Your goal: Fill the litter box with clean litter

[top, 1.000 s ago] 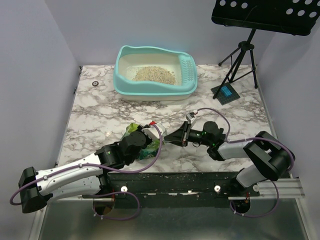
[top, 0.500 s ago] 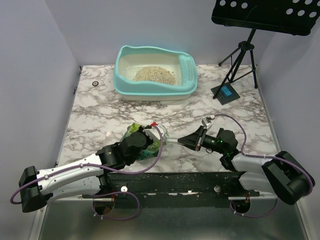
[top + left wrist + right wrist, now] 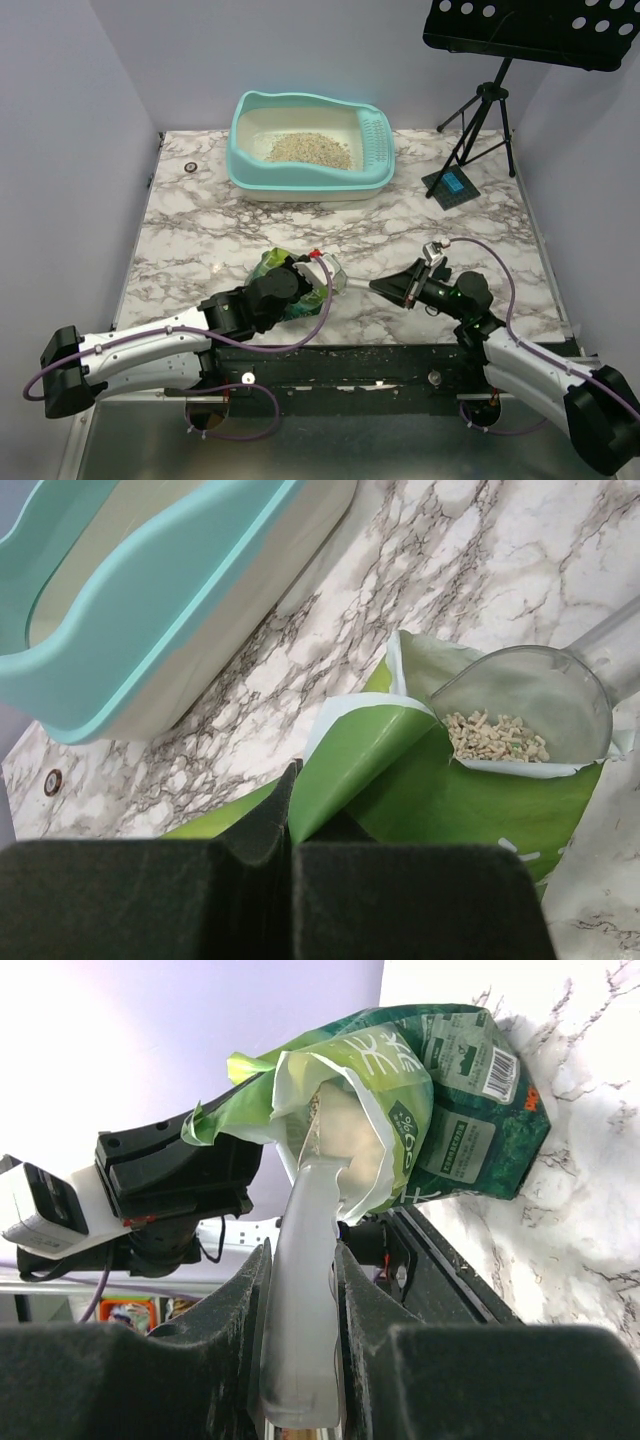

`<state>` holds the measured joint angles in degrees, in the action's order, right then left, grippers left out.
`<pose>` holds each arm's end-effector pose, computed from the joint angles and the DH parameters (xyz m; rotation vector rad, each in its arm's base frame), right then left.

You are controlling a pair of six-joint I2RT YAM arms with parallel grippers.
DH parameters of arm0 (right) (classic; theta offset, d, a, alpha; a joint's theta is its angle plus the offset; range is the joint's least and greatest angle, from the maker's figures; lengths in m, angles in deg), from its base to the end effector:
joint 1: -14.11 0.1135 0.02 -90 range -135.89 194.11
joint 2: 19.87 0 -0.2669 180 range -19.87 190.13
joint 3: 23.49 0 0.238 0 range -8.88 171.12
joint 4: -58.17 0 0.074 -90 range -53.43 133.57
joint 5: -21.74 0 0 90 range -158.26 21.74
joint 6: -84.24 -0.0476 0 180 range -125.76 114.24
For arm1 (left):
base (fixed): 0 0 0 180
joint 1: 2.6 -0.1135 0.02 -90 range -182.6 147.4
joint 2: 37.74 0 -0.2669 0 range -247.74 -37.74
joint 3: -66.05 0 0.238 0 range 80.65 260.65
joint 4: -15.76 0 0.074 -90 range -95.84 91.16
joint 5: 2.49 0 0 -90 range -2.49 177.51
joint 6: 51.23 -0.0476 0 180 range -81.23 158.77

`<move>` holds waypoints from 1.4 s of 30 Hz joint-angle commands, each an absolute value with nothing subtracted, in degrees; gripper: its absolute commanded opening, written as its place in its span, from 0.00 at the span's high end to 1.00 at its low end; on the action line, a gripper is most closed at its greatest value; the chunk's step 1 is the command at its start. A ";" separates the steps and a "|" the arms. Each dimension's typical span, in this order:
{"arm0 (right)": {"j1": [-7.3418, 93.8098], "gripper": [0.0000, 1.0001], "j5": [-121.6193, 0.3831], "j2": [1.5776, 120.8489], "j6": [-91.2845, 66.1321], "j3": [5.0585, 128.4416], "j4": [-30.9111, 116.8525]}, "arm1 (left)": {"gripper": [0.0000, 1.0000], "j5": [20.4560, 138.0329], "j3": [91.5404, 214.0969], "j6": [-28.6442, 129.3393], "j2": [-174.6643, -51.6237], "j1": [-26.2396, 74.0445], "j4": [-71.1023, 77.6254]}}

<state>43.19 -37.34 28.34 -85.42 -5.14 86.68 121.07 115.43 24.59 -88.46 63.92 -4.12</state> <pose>0.1309 0.1008 0.1913 0.3457 1.9267 1.8046 0.1018 -0.1683 0.2734 0.9013 1.6471 -0.0575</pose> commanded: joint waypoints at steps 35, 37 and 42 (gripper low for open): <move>41.88 0.99 -49.89 -23.12 -88.99 -15.13 40.31 | 1.00 123.98 113.26 23.39 -85.46 67.63 0.02; 41.97 0.99 -48.93 -22.07 -88.99 -14.69 40.31 | 1.00 124.07 113.34 23.39 -85.37 67.63 0.10; 41.97 0.99 -47.87 -20.83 -88.82 -13.02 40.49 | 1.00 123.98 113.52 23.39 -85.55 67.63 -0.34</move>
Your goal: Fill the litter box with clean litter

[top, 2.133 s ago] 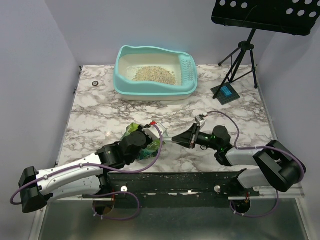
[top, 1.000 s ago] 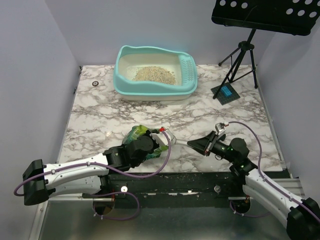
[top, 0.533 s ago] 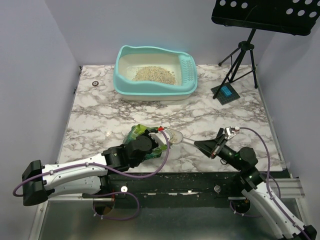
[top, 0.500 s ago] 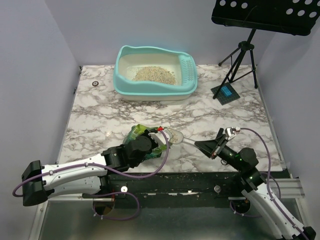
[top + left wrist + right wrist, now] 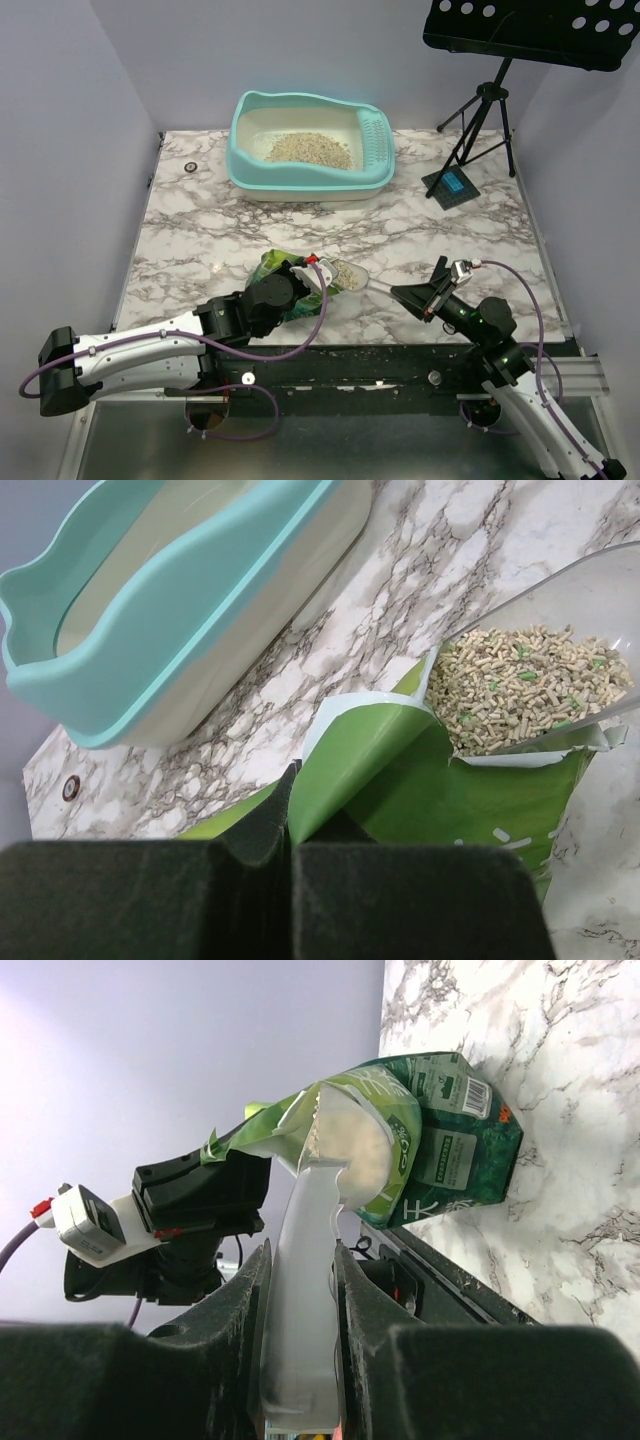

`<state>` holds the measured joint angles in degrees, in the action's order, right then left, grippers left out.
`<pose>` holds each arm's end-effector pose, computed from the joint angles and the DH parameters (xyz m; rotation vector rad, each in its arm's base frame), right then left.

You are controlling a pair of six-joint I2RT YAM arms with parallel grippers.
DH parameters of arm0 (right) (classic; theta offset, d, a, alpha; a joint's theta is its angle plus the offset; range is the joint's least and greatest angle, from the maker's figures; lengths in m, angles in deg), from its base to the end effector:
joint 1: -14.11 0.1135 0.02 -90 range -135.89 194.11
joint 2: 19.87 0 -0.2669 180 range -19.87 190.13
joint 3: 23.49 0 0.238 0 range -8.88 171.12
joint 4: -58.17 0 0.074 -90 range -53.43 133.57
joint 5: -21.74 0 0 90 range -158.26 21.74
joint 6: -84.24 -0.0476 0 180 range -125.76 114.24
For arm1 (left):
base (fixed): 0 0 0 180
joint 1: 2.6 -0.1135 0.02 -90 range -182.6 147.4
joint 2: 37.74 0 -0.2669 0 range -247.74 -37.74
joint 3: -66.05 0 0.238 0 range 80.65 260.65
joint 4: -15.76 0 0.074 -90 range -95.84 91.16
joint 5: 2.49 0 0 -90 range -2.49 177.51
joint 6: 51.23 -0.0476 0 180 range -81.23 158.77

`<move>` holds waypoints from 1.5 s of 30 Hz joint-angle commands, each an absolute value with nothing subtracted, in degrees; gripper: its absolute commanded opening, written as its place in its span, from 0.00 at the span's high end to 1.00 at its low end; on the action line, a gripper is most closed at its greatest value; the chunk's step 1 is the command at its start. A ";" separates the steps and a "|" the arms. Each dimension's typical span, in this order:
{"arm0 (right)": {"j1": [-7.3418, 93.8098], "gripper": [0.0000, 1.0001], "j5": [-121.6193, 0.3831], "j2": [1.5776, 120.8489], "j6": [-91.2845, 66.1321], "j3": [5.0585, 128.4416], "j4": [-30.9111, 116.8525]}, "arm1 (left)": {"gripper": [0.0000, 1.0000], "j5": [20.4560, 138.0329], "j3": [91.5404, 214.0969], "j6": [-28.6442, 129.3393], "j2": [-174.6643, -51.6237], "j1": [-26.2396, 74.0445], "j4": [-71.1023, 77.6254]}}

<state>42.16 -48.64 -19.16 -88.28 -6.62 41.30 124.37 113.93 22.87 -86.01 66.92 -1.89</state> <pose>0.0812 0.0614 0.1816 0.5706 1.8049 1.6986 0.0921 -0.1651 0.2764 0.8861 1.5914 -0.0532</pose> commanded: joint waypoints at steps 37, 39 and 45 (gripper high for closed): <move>41.97 0.99 -44.18 -14.25 -83.63 5.44 37.67 | 1.00 134.09 114.40 22.95 -83.00 67.54 -0.25; 41.97 0.99 -44.26 -13.54 -83.98 6.23 38.55 | 1.00 134.61 114.49 22.95 -83.00 67.45 -0.34; 41.97 0.99 -44.79 -11.52 -84.16 9.30 40.31 | 1.00 137.86 114.66 22.77 -82.83 67.36 -0.34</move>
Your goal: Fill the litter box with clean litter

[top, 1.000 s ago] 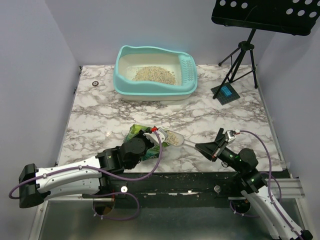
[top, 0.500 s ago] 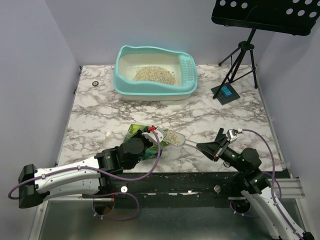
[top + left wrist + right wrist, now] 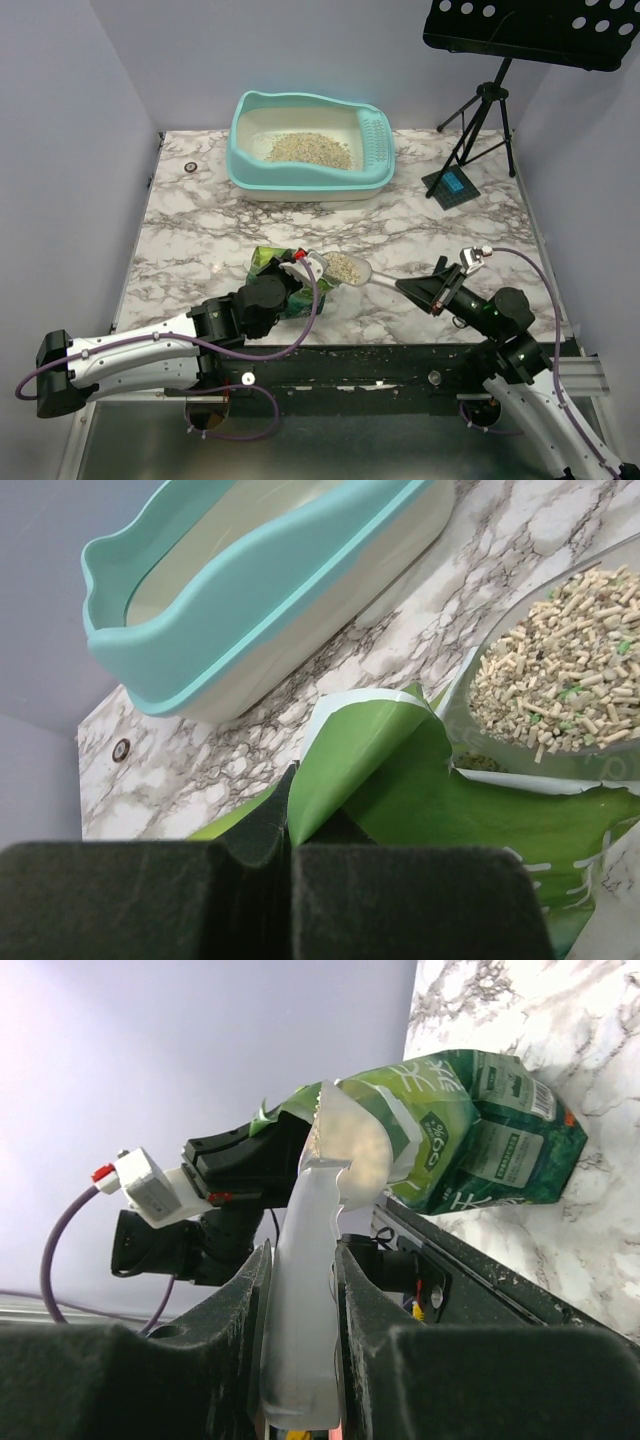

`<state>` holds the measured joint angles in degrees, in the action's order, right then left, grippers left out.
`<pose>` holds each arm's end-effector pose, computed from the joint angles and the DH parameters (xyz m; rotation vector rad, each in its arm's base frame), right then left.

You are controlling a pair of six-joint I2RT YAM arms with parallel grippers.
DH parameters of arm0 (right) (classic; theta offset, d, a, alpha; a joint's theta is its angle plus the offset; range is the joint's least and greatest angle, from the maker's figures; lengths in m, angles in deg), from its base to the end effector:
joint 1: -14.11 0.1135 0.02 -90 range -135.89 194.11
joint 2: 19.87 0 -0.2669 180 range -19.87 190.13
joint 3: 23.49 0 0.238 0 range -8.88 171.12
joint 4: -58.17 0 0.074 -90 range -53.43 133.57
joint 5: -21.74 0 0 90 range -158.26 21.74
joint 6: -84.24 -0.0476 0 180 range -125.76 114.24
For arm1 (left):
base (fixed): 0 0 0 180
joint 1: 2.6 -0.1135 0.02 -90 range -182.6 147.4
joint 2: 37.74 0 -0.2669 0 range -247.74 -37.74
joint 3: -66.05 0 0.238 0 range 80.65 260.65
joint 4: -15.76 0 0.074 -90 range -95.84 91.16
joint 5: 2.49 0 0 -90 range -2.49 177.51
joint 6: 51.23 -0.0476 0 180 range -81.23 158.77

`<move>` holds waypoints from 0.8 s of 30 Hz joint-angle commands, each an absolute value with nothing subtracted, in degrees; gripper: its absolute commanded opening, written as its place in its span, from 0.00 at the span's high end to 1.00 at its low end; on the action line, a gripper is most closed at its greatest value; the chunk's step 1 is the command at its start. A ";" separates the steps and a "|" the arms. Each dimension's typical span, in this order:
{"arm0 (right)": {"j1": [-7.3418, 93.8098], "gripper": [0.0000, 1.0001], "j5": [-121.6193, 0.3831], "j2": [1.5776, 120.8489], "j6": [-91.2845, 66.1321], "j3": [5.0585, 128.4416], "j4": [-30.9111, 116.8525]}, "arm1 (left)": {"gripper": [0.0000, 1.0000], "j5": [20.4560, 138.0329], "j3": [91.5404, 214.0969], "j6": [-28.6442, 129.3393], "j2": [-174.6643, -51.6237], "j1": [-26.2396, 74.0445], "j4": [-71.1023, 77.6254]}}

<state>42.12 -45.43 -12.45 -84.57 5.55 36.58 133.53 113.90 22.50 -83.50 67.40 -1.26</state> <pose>0.0747 0.0607 0.2357 0.4531 1.8201 1.6982 0.0921 -0.1528 0.2858 0.7418 1.5861 0.0527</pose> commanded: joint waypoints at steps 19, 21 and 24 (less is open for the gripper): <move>41.97 0.99 -51.91 16.76 -84.86 23.01 58.32 | 1.00 138.31 115.89 24.09 -80.90 67.01 -3.41; 41.97 0.99 -52.26 22.65 -84.95 25.47 61.22 | 1.00 138.31 115.89 24.09 -80.28 67.01 -3.41; 41.97 0.99 -54.01 29.68 -85.04 28.90 64.29 | 1.00 137.69 115.89 24.18 -79.66 66.93 -3.50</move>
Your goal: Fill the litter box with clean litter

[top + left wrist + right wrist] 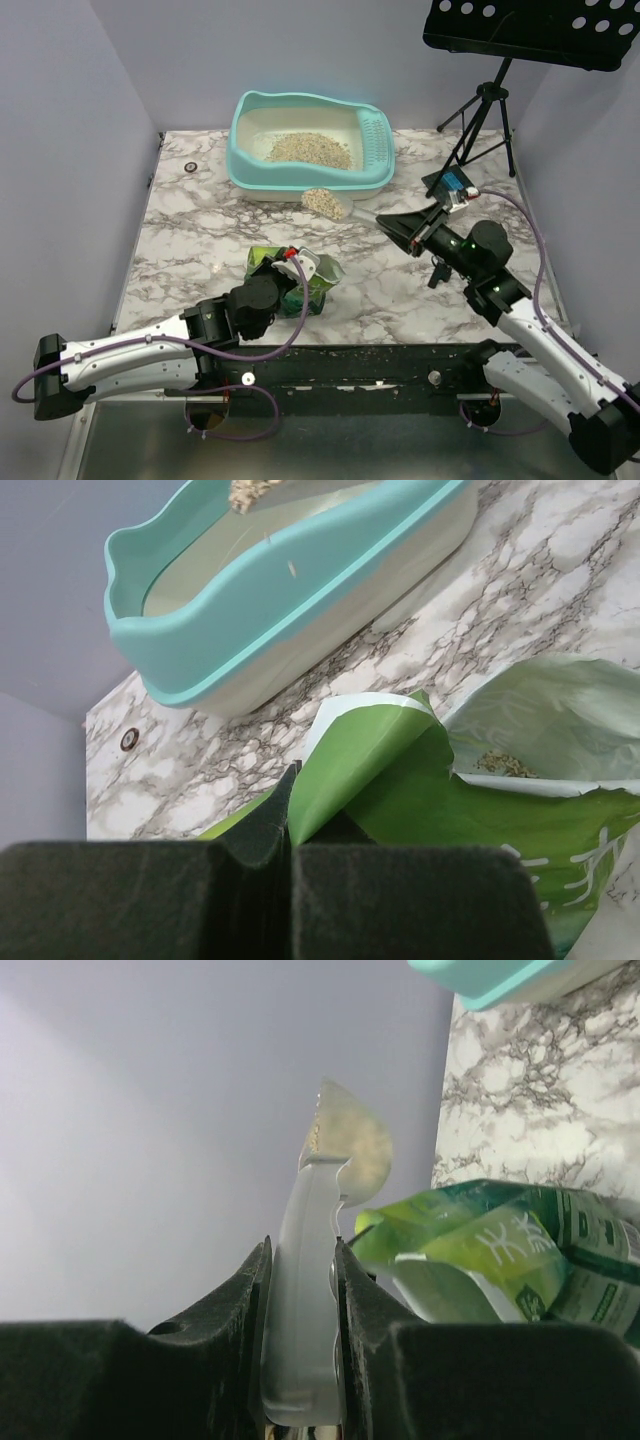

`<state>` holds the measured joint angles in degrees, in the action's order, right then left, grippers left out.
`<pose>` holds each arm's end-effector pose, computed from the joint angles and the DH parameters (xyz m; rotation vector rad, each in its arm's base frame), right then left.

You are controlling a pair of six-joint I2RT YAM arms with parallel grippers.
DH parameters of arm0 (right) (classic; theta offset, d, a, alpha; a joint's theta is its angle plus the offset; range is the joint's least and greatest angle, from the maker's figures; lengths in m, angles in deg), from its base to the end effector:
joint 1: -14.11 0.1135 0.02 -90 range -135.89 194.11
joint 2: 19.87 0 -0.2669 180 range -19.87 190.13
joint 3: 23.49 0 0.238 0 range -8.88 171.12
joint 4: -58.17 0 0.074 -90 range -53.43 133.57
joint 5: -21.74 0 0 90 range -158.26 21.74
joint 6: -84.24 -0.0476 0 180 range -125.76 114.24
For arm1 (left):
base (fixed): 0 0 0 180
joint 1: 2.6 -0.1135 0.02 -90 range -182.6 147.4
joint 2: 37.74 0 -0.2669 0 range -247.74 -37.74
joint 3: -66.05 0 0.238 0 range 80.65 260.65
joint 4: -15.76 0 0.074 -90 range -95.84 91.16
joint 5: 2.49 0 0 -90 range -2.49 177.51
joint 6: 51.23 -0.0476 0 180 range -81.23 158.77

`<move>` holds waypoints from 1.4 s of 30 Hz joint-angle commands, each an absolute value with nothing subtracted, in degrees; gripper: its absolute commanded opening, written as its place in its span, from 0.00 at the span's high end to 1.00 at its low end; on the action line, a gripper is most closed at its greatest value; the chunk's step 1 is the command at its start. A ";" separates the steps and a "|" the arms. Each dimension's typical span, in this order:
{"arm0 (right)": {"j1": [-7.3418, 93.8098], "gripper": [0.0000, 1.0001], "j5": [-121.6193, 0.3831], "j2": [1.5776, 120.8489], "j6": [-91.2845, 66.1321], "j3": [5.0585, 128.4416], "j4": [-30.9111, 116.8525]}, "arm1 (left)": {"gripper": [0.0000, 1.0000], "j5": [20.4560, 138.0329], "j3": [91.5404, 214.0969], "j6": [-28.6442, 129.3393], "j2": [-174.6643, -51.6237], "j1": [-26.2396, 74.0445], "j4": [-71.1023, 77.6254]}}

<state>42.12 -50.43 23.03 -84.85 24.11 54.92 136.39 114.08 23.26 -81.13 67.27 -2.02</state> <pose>0.1529 0.0979 0.3177 0.5150 1.7499 1.6537 0.0907 -0.1433 0.2922 0.6687 1.5861 0.0678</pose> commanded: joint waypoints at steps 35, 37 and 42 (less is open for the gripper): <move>35.29 0.99 -61.65 107.22 -28.20 119.34 9.92 | 1.00 135.93 115.02 24.44 -79.49 66.31 -3.06; 36.51 0.99 -67.00 105.83 -21.53 119.35 7.80 | 1.00 135.67 115.10 24.44 -79.57 66.31 -3.15; 42.05 0.99 -79.75 99.24 -6.40 114.08 9.11 | 1.00 135.58 115.28 24.27 -79.92 66.31 -3.59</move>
